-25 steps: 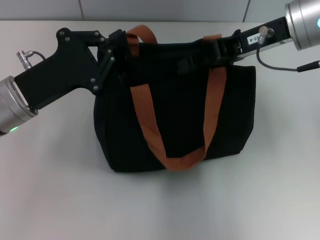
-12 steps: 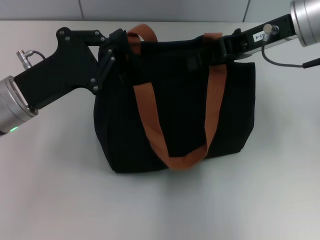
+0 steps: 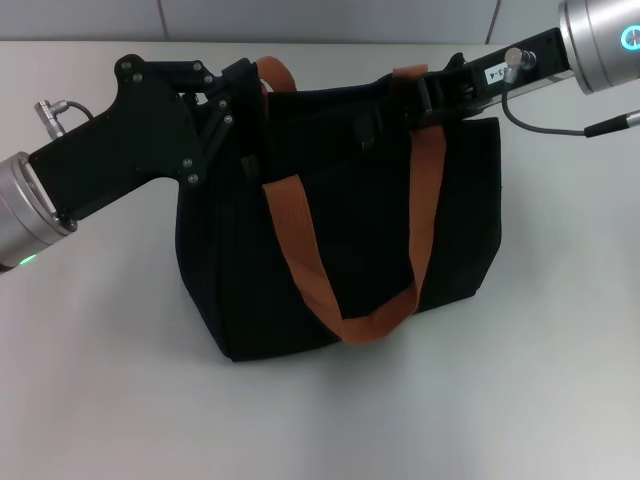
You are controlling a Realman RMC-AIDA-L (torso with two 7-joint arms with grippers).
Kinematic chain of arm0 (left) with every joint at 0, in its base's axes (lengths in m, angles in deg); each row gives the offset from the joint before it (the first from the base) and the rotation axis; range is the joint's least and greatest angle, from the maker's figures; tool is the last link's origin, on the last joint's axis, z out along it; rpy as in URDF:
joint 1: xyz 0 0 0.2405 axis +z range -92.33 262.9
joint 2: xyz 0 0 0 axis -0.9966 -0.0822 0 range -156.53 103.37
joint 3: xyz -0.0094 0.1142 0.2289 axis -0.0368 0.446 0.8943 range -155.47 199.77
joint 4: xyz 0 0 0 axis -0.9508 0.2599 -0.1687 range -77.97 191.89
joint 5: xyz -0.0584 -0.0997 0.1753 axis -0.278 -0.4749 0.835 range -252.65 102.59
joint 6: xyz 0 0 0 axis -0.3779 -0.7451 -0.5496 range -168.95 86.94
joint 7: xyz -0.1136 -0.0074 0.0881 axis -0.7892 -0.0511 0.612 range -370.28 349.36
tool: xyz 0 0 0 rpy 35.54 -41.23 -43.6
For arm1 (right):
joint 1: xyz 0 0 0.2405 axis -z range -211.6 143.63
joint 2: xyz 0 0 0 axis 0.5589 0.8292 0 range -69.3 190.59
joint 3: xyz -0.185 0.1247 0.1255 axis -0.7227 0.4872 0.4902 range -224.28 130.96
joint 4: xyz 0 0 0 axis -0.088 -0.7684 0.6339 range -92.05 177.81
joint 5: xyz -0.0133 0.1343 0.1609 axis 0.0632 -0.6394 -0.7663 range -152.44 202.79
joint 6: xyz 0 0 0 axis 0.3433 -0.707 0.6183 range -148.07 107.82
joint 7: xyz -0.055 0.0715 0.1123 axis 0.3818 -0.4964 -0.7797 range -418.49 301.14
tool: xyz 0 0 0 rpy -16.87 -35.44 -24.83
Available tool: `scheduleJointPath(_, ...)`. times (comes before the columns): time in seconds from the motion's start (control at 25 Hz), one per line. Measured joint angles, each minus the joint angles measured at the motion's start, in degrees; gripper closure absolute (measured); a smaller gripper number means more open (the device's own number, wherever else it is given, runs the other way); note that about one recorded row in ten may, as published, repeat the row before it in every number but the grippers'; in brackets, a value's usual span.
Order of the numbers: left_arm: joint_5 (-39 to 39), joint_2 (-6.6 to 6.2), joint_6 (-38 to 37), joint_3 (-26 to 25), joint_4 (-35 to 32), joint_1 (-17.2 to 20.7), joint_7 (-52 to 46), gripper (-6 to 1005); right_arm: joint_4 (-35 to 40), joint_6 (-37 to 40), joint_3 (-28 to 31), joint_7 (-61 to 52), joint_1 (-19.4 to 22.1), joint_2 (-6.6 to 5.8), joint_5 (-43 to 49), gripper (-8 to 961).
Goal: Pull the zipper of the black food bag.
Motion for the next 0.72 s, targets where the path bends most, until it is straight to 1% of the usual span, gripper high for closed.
scheduleJointPath(0.56, 0.19, 0.00, -0.47, 0.01, 0.00, 0.23, 0.19, 941, -0.32, -0.85, -0.03, 0.27, 0.75, 0.17, -1.67, 801)
scheduleJointPath(0.72, 0.27, 0.00, -0.56, 0.02, 0.00, 0.26, 0.24, 941, -0.41, -1.11, -1.22, 0.28, 0.71, 0.17, -1.72, 815)
